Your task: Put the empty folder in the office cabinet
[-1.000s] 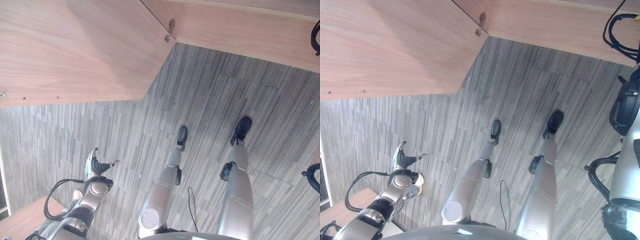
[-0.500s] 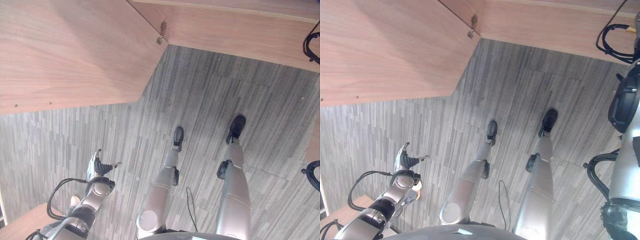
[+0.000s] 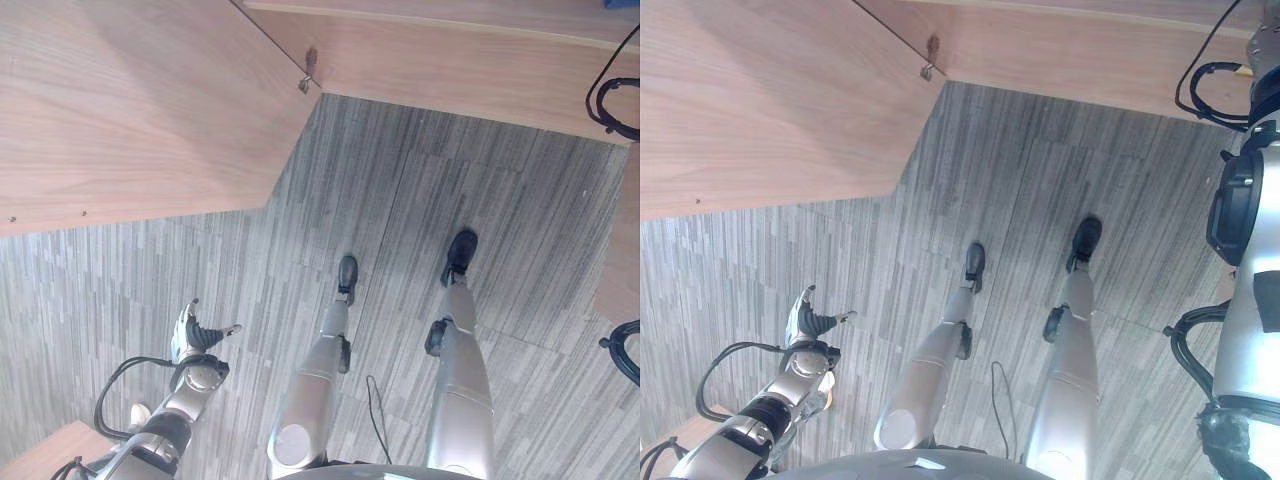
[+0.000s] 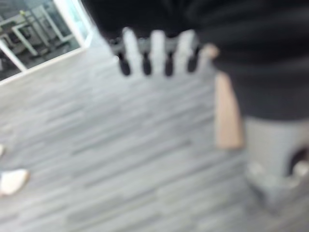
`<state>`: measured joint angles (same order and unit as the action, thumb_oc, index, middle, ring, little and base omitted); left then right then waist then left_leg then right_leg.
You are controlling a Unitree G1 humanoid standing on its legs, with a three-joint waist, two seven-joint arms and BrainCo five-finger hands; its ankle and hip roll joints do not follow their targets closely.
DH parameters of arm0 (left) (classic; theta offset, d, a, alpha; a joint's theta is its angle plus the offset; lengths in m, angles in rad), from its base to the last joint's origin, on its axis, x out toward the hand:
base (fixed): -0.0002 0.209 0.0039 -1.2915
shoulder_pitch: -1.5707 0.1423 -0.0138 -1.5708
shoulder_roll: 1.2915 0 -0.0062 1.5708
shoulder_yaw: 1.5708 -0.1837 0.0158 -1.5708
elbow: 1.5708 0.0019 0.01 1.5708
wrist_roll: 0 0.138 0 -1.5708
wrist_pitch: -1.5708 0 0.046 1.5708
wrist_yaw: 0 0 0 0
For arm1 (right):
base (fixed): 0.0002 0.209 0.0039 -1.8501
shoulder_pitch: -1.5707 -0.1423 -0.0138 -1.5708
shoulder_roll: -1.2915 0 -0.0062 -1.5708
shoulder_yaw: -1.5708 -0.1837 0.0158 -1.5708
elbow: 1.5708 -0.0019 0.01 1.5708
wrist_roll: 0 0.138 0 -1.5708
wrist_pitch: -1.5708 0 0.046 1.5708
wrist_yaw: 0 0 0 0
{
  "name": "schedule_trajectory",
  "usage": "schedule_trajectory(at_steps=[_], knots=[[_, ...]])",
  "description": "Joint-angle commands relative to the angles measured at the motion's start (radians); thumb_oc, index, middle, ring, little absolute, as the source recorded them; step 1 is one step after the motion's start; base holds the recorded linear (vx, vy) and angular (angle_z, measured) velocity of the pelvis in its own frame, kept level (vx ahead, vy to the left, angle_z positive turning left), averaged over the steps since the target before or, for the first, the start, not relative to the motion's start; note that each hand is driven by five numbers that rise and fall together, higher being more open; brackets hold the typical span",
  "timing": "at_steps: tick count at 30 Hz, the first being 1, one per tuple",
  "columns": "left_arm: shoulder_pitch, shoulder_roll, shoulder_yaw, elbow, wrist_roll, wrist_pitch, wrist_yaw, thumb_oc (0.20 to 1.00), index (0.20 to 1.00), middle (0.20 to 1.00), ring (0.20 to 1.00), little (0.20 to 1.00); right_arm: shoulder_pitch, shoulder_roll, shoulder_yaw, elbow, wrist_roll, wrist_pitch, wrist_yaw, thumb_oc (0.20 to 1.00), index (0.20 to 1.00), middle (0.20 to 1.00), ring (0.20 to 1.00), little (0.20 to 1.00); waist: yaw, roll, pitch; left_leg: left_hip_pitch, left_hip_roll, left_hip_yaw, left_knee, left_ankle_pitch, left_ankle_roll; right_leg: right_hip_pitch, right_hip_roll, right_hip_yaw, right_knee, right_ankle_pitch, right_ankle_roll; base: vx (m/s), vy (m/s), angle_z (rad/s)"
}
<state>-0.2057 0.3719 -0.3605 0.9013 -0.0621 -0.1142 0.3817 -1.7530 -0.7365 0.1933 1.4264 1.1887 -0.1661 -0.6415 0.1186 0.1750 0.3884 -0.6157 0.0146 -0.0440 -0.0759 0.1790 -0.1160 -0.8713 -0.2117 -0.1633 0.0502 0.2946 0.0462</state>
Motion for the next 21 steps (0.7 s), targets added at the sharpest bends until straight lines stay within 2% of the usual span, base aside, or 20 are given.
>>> schedule_trajectory(at_steps=[1,16,21], knots=[[-0.013,0.045,-0.032,0.064,0.003,0.015,0.033,1.0,1.0,1.0,1.0,1.0,-0.035,-0.016,0.084,0.047,-0.035,-0.015,-0.003,0.2,0.2,0.2,0.2,0.2,0.054,-0.011,-0.046,0.126,0.063,0.008,-0.011,-0.165,-0.038,-0.002,-0.012,0.073,0.108,-0.201,0.113,0.0,0.0,0.0],[-0.004,0.047,-0.032,0.03,0.007,0.017,0.037,1.0,1.0,1.0,1.0,1.0,0.0,-0.038,0.05,0.068,-0.033,0.009,0.003,0.2,0.2,0.2,0.2,0.2,0.063,0.007,-0.042,0.125,0.06,0.009,-0.011,-0.164,-0.043,-0.006,-0.016,0.078,0.112,-0.205,0.115,0.0,0.0,0.0],[-0.006,0.057,-0.031,0.027,0.006,0.014,0.023,1.0,1.0,1.0,1.0,1.0,0.008,-0.023,0.087,0.045,-0.022,0.053,0.123,0.2,0.2,0.2,0.2,0.2,0.076,0.012,-0.039,0.11,0.063,0.007,-0.011,-0.158,-0.049,-0.028,-0.018,0.08,0.12,-0.207,0.115,0.0,-0.003,-0.01]])
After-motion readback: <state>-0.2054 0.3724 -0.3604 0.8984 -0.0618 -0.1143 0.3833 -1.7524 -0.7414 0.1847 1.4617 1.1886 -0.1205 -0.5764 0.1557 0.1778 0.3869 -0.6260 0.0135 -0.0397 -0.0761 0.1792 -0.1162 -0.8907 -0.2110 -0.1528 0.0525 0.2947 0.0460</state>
